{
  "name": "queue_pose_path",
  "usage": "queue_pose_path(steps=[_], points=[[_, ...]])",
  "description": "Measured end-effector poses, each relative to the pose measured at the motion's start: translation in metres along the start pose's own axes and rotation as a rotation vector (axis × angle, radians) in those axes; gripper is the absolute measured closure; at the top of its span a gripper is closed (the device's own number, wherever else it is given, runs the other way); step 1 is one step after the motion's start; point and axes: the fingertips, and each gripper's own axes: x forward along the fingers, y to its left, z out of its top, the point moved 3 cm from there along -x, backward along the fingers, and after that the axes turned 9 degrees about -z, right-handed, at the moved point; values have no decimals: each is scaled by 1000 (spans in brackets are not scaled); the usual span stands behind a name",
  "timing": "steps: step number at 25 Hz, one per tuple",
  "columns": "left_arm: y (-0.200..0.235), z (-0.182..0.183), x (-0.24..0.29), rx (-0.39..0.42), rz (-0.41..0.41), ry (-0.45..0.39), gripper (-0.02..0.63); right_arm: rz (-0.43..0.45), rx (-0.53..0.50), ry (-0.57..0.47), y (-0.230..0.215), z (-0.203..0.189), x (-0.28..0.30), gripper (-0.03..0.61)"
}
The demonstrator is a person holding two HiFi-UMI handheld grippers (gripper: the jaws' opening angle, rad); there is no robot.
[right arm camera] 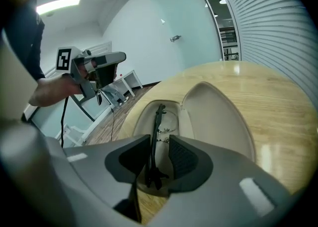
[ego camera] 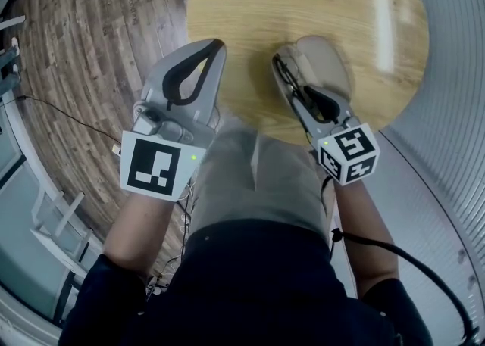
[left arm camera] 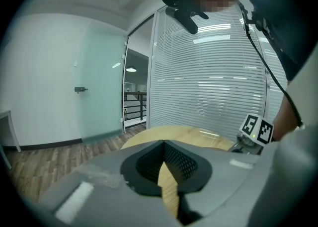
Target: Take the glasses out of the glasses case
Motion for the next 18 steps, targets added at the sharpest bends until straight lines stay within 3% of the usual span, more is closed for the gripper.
queue_pose_path(steps=[6, 11, 18], points=[[0, -1, -1, 0, 8, 6, 611, -1, -4, 13, 0, -2, 2, 463], [4, -4, -1, 1, 4, 2, 611, 11, -4, 6, 7, -4, 13, 542], [11, -9, 1, 23, -3, -8, 611, -3, -1, -20, 1, -6, 23, 545]])
